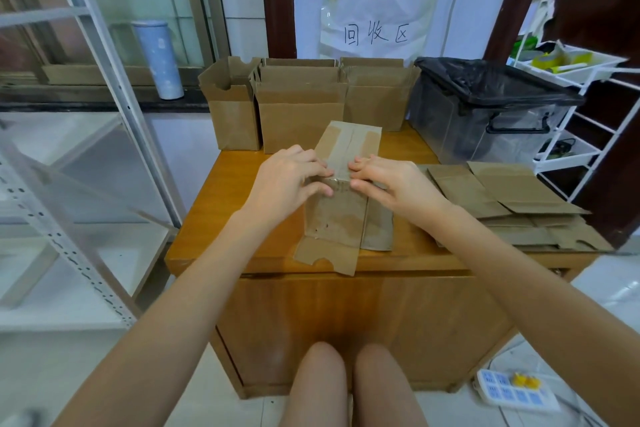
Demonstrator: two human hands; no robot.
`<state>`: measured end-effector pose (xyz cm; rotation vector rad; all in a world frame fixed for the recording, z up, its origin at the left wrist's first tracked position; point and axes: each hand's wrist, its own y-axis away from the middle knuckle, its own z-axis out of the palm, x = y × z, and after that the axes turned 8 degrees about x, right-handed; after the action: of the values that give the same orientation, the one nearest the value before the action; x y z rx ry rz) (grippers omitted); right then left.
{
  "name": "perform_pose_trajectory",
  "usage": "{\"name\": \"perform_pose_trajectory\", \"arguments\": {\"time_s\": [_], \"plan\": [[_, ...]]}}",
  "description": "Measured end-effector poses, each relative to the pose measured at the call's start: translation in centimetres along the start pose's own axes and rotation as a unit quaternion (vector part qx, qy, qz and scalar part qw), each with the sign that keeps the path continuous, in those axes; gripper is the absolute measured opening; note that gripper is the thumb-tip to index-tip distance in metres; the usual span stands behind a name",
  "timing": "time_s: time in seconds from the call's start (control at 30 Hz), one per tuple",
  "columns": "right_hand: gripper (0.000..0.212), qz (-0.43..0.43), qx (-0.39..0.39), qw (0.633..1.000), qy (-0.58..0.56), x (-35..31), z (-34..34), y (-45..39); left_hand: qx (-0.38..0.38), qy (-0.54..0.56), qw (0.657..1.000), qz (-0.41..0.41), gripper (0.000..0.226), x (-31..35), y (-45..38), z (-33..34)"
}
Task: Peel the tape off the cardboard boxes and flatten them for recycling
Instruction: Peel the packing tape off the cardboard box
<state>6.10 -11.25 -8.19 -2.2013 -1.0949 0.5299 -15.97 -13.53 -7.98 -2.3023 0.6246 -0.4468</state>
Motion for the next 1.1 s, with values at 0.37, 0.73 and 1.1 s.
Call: {"name": "perform_pose_trajectory", "arguments": {"time_s": [0.37, 0.73, 1.1], "plan": [[0.040, -0.034, -0.005, 0.997, 0.075, -0.9, -0.4, -0.4, 0.006, -0.032, 0.999, 0.025, 0.030, 0.0, 0.4, -0.1], [0.040, -0.013, 0.067, 0.997, 0.037, -0.8, -0.5, -0.1, -0.005, -0.066, 0.997, 0.036, 0.040, 2.0, -0.3, 0.0], [0.046, -0.060, -0.013, 0.997, 0.049, -1.0, -1.1, -1.3, -0.006, -0.099, 0.991, 0.086, 0.028, 2.0, -0.4, -0.3]]}}
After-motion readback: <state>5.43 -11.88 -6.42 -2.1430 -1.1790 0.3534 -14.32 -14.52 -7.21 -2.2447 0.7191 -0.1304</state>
